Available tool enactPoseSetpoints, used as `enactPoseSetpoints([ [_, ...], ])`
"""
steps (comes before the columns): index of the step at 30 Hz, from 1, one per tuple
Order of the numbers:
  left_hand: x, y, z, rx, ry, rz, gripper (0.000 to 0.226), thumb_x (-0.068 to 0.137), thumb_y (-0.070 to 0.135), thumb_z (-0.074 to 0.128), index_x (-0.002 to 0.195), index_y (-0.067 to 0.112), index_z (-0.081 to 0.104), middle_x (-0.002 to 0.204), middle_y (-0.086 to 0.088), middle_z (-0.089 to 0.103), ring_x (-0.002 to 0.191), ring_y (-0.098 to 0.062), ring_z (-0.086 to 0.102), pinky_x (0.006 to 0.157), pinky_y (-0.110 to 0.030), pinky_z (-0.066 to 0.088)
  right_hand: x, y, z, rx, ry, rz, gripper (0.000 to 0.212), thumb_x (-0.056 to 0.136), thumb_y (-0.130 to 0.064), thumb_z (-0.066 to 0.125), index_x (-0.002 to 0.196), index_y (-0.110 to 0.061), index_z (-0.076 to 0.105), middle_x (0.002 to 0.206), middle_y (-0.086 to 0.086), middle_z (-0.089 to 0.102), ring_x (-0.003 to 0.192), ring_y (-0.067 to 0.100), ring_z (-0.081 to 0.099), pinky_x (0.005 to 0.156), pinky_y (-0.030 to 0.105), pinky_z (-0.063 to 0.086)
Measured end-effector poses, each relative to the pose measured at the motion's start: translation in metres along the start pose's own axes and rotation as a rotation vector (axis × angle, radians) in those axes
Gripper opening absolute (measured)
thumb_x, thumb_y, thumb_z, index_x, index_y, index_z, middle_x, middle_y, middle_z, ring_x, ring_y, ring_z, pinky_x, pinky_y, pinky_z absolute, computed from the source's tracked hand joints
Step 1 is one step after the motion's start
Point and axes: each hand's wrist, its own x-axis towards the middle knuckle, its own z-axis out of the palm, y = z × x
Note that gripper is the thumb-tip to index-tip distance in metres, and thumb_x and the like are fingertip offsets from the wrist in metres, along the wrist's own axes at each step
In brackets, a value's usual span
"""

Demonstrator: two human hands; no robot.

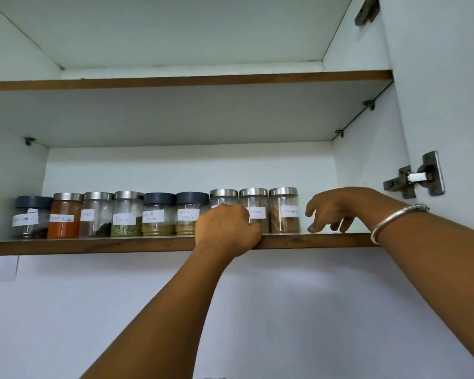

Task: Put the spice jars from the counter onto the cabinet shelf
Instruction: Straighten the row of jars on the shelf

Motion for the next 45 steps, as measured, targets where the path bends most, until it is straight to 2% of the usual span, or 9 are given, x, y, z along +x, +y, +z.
enactPoseSetpoints([
  [3,0.0,-0.002,-0.001,0.008,-0.009,0.023,0.031,0.078,0.036,0.044,0.053,0.016,0.042,0.055,0.001,0.045,0.053,-0.016,0.041,0.047,-0.023,0.026,0.01,0.001,-0.004,-0.089,0.109,-0.005,0.059,0.089,-0.024,0.062,0.139,-0.006,0.037,0.136,0.014,0.047,0.115,0.03,0.054,0.089,0.034,0.05],
  [6,-0.006,-0.002,0.006,0.036,0.102,0.012,0.035,0.08,0.036,0.04,0.051,0.017,0.037,0.053,0.002,0.04,0.048,-0.014,0.036,0.046,-0.023,0.021,0.035,-0.01,-0.008,-0.149,0.236,-0.064,0.057,0.089,-0.023,0.061,0.138,-0.006,0.038,0.134,0.013,0.049,0.115,0.028,0.052,0.079,0.03,0.046],
  [12,-0.006,-0.003,0.01,0.026,0.178,0.02,0.036,0.079,0.037,0.039,0.051,0.016,0.037,0.05,0.004,0.039,0.046,-0.012,0.036,0.045,-0.023,0.021,0.107,-0.036,-0.005,-0.25,0.306,-0.107,0.063,0.088,-0.015,0.051,0.145,-0.012,0.026,0.141,0.014,0.043,0.123,0.032,0.047,0.1,0.045,0.043],
  [17,-0.007,-0.003,0.012,0.023,0.218,0.026,0.037,0.079,0.039,0.036,0.051,0.016,0.037,0.05,0.004,0.039,0.047,-0.01,0.034,0.045,-0.023,0.019,0.127,-0.04,-0.011,-0.398,0.397,-0.157,0.048,0.089,-0.003,0.043,0.135,-0.016,0.049,0.138,0.006,0.05,0.122,0.028,0.05,0.099,0.039,0.045],
  [22,-0.009,-0.003,0.014,0.011,0.23,0.048,0.035,0.081,0.041,0.035,0.056,0.017,0.043,0.053,0.004,0.041,0.049,-0.01,0.036,0.045,-0.022,0.021,0.129,-0.037,-0.021,-0.397,0.519,-0.107,0.022,0.084,-0.005,0.052,0.1,-0.01,0.066,0.103,0.006,0.062,0.096,0.027,0.059,0.078,0.033,0.051],
  [25,-0.008,-0.003,0.014,-0.005,0.229,0.051,0.035,0.081,0.04,0.034,0.056,0.018,0.041,0.054,0.005,0.041,0.049,-0.011,0.036,0.046,-0.022,0.021,0.131,-0.046,-0.023,-0.435,0.533,-0.083,0.01,0.083,-0.011,0.056,0.088,-0.013,0.064,0.079,0.003,0.052,0.082,0.025,0.057,0.065,0.03,0.045],
  [30,-0.007,-0.003,0.014,-0.025,0.236,0.053,0.035,0.08,0.041,0.035,0.055,0.017,0.038,0.054,0.004,0.039,0.048,-0.013,0.032,0.045,-0.022,0.02,0.133,-0.05,-0.021,-0.431,0.573,-0.039,0.012,0.081,-0.008,0.056,0.071,-0.015,0.055,0.07,0.002,0.046,0.059,0.018,0.044,0.055,0.026,0.037],
  [37,-0.005,-0.003,0.012,-0.046,0.203,0.051,0.034,0.081,0.039,0.037,0.054,0.016,0.037,0.053,0.003,0.038,0.047,-0.012,0.032,0.046,-0.022,0.019,0.126,-0.048,-0.013,-0.369,0.594,-0.07,0.025,0.088,-0.024,0.055,0.111,-0.013,0.059,0.111,0.009,0.058,0.097,0.027,0.057,0.074,0.032,0.05],
  [45,-0.006,-0.004,0.01,-0.016,0.167,0.105,0.031,0.088,0.035,0.034,0.065,0.018,0.045,0.06,0.0,0.04,0.056,-0.021,0.04,0.046,-0.023,0.018,0.081,-0.093,-0.003,-0.422,0.639,-0.303,0.028,0.084,-0.025,0.054,0.11,-0.017,0.061,0.105,0.006,0.058,0.097,0.026,0.056,0.072,0.03,0.045],
])
